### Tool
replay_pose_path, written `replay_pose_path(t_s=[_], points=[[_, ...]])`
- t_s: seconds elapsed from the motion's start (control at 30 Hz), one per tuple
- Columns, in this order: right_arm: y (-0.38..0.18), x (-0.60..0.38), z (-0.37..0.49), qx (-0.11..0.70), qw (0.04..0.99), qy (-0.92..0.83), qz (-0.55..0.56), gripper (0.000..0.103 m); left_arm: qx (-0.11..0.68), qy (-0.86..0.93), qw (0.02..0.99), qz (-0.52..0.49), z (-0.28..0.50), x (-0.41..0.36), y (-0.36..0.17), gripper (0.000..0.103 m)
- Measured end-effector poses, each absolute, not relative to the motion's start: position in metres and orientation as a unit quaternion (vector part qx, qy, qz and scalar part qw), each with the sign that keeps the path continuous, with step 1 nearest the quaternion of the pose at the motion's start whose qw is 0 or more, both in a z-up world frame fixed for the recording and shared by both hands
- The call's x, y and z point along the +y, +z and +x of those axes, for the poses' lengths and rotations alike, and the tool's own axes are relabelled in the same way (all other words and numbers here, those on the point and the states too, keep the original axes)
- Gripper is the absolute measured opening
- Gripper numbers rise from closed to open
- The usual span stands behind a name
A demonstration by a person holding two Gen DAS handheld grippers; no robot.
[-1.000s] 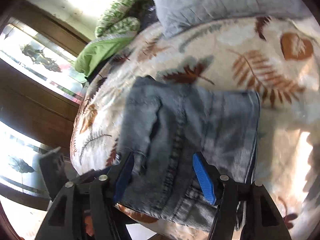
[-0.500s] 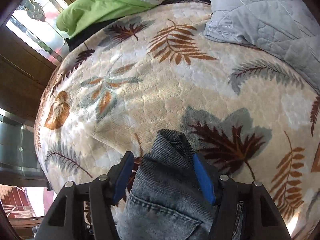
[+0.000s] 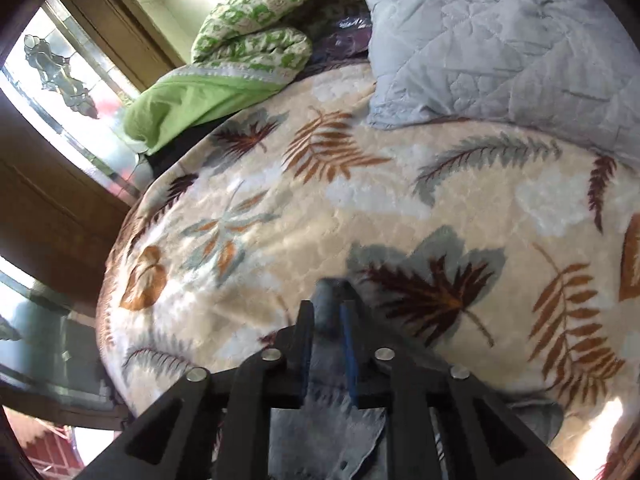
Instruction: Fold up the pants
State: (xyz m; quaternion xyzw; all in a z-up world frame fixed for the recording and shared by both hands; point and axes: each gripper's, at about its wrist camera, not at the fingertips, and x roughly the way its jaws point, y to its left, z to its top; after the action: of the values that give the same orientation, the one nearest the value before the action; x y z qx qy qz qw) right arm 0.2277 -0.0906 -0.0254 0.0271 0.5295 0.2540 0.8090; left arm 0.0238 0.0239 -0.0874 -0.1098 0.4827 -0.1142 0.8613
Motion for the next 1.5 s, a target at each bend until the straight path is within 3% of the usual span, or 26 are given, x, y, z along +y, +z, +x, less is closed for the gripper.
replay_pose_path(t_s=[0.03,0.07,0.1,0.13,0.17,0.27,0.43,0.57,0.73,0.8,0.83,0.87,0.9,1.1,1.2,1.5], points=[[-0.031,-0.089,0.22,0.534,0.807,0.251,0.003,0.056,0.482,-0.114,0.862,-0.11,0.023,0.024,-0.087,0.07],[-0.04,-0.088,0.213,0.53,0.817,0.225,-0.038,0.063,0.482,-0.114,0.862,-0.11,0.023,0.024,-0.087,0.07],[-0.05,-0.089,0.211,0.524,0.828,0.186,-0.079,0.063,0.481,-0.114,0.862,-0.109,0.022,0.024,-0.087,0.07],[-0.059,-0.097,0.209,0.522,0.834,0.151,-0.099,0.05,0.481,-0.115,0.862,-0.11,0.021,0.025,-0.088,0.07],[-0.067,-0.11,0.21,0.53,0.834,0.131,-0.083,0.022,0.48,-0.116,0.862,-0.111,0.021,0.026,-0.088,0.07],[-0.061,-0.142,0.2,0.518,0.846,0.125,-0.037,0.022,0.479,-0.116,0.862,-0.114,0.02,0.027,-0.089,0.07],[-0.035,-0.154,0.17,0.473,0.864,0.173,0.008,0.029,0.48,-0.112,0.863,-0.114,0.021,0.027,-0.089,0.071],[-0.08,-0.161,0.184,0.522,0.841,0.143,-0.017,0.033,0.477,-0.114,0.863,-0.121,0.022,0.028,-0.089,0.073],[-0.046,-0.157,0.152,0.44,0.887,0.134,-0.033,0.036,0.476,-0.113,0.863,-0.122,0.022,0.029,-0.088,0.073],[-0.049,-0.169,0.15,0.444,0.887,0.123,-0.011,0.047,0.477,-0.113,0.863,-0.122,0.021,0.029,-0.088,0.073],[-0.059,-0.177,0.156,0.464,0.88,0.103,-0.006,0.063,0.477,-0.114,0.863,-0.123,0.022,0.029,-0.087,0.073],[-0.076,-0.186,0.164,0.502,0.86,0.092,0.005,0.072,0.48,-0.111,0.862,-0.124,0.022,0.03,-0.086,0.073],[-0.086,-0.195,0.167,0.529,0.84,0.108,0.039,0.072,0.482,-0.109,0.86,-0.125,0.022,0.031,-0.084,0.073],[-0.059,-0.229,0.137,0.463,0.871,0.135,0.095,0.072,0.436,-0.099,0.887,-0.114,0.016,0.03,-0.046,0.073],[-0.098,-0.227,0.142,0.54,0.833,0.112,0.049,0.072,0.484,-0.086,0.869,-0.055,0.027,0.01,-0.063,0.073],[-0.053,-0.25,0.161,0.465,0.868,0.121,0.126,0.072,0.5,-0.068,0.862,-0.035,0.028,0.011,-0.075,0.076]])
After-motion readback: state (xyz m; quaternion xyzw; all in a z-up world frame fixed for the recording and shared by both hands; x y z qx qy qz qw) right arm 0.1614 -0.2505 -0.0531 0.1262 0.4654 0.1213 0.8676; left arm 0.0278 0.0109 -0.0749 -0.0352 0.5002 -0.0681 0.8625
